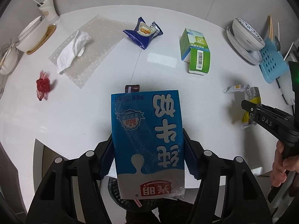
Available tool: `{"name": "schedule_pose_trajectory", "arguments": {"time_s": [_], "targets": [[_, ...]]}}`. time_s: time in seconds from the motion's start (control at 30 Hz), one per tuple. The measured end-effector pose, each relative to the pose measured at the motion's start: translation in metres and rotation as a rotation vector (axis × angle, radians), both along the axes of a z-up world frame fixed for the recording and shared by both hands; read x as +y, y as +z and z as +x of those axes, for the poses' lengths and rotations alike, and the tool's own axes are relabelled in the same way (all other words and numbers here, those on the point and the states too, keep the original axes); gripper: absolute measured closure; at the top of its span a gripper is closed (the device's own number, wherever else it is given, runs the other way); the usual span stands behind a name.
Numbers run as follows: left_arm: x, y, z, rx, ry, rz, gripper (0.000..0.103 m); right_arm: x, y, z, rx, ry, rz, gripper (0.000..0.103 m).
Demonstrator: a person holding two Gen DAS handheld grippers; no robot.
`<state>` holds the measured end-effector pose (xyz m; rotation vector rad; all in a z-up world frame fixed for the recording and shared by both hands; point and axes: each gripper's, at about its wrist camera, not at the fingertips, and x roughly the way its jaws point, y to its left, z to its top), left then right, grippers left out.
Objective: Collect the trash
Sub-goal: 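Carry the milk carton and the snack wrapper with both grippers over the wastebasket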
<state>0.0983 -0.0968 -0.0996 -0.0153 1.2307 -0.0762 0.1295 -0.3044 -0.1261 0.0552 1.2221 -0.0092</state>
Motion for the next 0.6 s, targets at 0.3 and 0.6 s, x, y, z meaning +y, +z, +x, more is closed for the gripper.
{"name": "schedule_pose_trajectory", "arguments": {"time_s": [0.3, 0.6], "targets": [[0.019, 0.015, -0.027, -0.027, 0.001, -0.028, 0.041, 0.017, 0.020, -0.028, -0.044, 0.026, 0.006, 0.077], [0.031, 0.032, -0.050, -0.059, -0.021, -0.039, 0.040, 0.038, 0.038, -0.049, -0.074, 0.045, 0.025, 0.077]]}}
